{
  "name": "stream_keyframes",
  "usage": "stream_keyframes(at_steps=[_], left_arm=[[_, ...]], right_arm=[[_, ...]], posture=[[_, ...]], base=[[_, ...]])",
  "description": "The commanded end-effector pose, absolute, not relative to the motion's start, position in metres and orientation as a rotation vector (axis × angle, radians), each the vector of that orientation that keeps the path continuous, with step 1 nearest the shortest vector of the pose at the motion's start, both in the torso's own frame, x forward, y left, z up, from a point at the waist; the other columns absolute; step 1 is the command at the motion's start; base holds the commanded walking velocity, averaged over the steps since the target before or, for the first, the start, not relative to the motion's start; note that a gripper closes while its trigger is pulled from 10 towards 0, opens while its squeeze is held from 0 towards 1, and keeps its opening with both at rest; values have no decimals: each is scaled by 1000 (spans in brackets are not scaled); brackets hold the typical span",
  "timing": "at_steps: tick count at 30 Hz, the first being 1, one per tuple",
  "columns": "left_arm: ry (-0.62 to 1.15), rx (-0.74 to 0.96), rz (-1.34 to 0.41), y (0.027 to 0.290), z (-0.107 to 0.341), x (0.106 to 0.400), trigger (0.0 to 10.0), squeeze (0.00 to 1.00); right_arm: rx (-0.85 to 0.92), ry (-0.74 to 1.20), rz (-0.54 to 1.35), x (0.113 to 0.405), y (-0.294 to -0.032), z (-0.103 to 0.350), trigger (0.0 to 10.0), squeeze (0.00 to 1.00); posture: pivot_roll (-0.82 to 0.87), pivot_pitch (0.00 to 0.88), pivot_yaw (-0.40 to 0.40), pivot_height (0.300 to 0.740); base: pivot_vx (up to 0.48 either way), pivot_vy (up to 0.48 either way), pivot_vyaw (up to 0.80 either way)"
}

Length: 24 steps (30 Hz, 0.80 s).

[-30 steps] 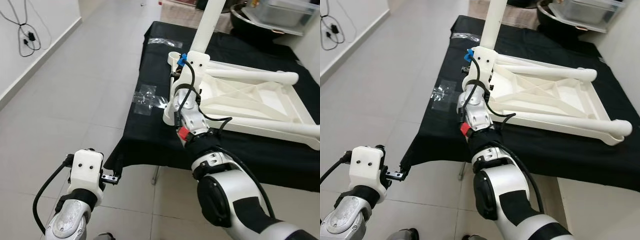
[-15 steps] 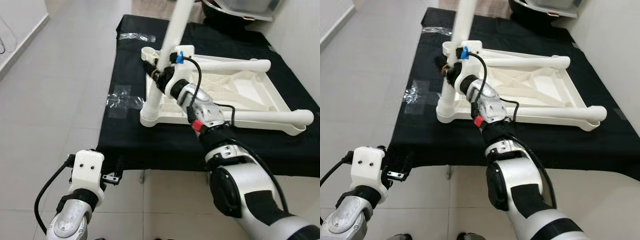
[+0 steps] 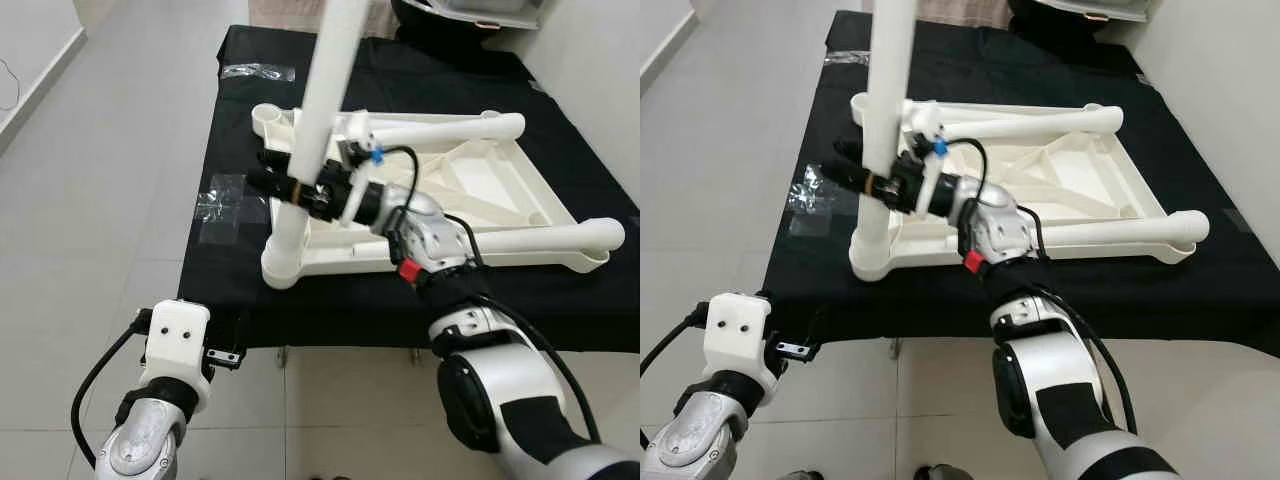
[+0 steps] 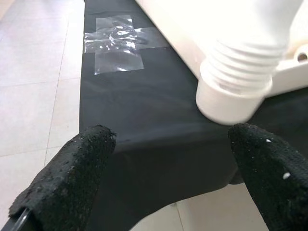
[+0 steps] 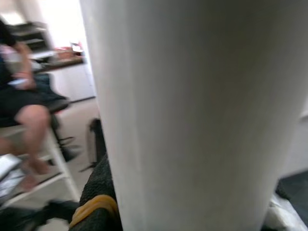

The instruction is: Building children table

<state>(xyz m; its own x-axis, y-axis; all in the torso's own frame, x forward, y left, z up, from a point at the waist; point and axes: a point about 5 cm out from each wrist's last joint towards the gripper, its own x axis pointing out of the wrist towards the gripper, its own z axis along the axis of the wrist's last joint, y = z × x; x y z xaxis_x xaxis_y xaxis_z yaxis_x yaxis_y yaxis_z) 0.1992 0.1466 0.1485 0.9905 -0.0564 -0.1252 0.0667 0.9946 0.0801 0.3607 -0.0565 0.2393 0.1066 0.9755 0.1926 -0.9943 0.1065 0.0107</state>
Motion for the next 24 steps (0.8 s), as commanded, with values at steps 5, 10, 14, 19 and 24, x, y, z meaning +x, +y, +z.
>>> stream_keyframes(at_steps=[5,10,14,19,24], left_arm=[[137,94,-61,146,145,197,10000,0],[135,97,-63,145,146,197,10000,0],[134,99,-63,146,147,196,10000,0],[133,99,-62,145,147,196,10000,0],[133,98,-62,145,147,196,10000,0]], right_arm=[[122,39,1566,347,-40,195,10000,0],[23,44,1492,352,-36,191,10000,0],[-46,41,1518,351,-34,191,10000,0],[-158,48,1453,355,-31,190,10000,0],[-142,86,1206,373,-31,192,10000,0]], posture=[[155,190,-144,740],[155,190,-144,740],[156,201,-144,740],[153,203,-146,740],[153,204,-147,740]], base=[[0,0,0],[0,0,0],[0,0,0],[0,0,0],[0,0,0]])
